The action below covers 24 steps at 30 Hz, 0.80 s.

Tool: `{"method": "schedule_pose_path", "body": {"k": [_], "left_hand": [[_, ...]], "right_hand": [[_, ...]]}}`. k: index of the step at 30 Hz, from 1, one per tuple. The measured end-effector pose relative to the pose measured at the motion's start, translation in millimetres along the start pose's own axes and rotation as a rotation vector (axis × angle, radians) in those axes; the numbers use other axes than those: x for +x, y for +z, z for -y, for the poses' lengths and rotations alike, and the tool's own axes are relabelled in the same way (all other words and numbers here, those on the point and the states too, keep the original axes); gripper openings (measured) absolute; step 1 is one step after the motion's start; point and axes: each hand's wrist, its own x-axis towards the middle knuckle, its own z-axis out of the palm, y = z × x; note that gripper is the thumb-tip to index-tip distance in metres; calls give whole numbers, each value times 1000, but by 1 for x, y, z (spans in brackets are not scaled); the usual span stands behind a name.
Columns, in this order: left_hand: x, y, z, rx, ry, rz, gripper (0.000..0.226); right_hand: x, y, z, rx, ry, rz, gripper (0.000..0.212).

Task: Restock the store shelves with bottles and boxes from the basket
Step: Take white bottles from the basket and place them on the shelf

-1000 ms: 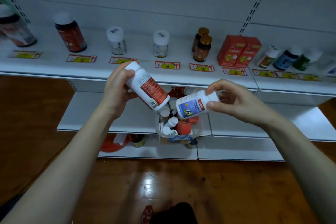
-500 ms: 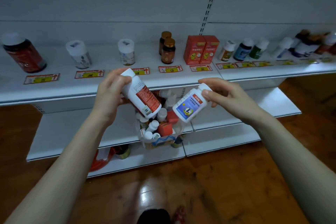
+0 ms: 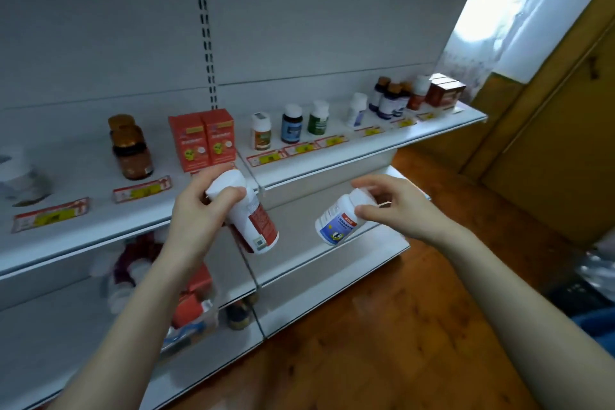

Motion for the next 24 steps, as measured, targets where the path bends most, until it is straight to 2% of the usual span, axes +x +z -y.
{"method": "schedule_pose_path", "body": {"k": [7, 11, 15, 19, 24], "left_hand": [[27, 132, -15, -39, 18, 101, 31], [47, 183, -19, -12, 31, 98, 29], [81, 216, -17, 29, 51, 70, 37], [124, 243, -11, 38, 52, 53, 30], [170, 274, -7, 55, 79, 26, 27]], "right_hand": [[37, -111, -69, -146, -59, -74, 41], [76, -153, -98, -194, -92, -76, 42], [132, -180, -116, -296, -128, -42, 44], [200, -195, -126, -438, -204, -11, 46], [275, -205, -141, -486, -225, 46, 48]]}}
